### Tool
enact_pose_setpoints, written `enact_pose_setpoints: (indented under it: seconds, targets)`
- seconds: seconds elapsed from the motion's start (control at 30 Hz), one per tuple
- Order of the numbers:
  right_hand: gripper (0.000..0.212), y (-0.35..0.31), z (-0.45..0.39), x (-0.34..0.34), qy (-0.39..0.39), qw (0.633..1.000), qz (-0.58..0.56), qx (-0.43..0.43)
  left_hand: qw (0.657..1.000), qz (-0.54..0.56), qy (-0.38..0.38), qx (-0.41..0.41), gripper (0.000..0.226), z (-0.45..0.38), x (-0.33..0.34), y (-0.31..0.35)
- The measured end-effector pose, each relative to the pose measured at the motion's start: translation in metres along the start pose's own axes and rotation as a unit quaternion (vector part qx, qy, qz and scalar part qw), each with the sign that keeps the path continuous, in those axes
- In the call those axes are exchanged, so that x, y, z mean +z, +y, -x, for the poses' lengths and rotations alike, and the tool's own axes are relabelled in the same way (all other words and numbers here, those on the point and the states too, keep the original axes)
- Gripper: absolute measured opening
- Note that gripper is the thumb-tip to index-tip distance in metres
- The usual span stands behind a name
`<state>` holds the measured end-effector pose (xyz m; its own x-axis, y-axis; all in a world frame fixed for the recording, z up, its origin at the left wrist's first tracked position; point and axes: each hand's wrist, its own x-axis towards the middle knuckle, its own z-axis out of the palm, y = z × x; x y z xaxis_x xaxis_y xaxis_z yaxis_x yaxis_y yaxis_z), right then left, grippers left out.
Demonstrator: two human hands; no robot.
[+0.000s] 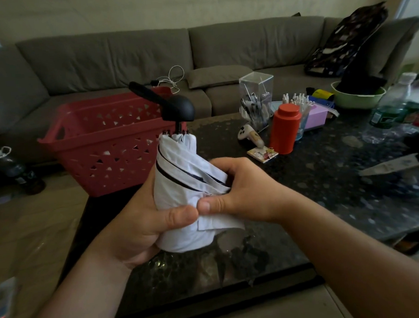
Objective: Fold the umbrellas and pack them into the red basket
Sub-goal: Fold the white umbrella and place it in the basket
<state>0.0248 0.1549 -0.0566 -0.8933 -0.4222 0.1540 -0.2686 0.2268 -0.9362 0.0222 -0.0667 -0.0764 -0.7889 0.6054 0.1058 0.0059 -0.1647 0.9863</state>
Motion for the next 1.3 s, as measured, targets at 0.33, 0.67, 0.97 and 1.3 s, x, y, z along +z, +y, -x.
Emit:
enact_pose_setpoints:
  seconds: [0.33, 0.67, 0.97, 1.3]
  targets:
    - [0.041, 0.006, -0.001, -0.004, -0.002, 0.998, 0.061, -0.023, 0.996, 0.03, -0.083, -0.008, 0.088, -0.002, 0.008, 0.002]
    - [0.034, 0.005, -0.001, 0.0, 0.063, 0.997, 0.037, -0.015, 0.999, -0.023, 0.04, -0.003, 0.073, -0.001, -0.001, -0.002]
    - [0.046, 0.004, -0.008, 0.011, 0.078, 0.996, 0.013, 0.043, 0.997, -0.025, 0.077, 0.001, 0.068, -0.008, 0.024, -0.004]
    - [0.033, 0.009, -0.008, -0.009, 0.192, 0.976, -0.026, 0.096, 0.93, 0.297, 0.142, -0.164, 0.043, -0.011, 0.02, 0.004]
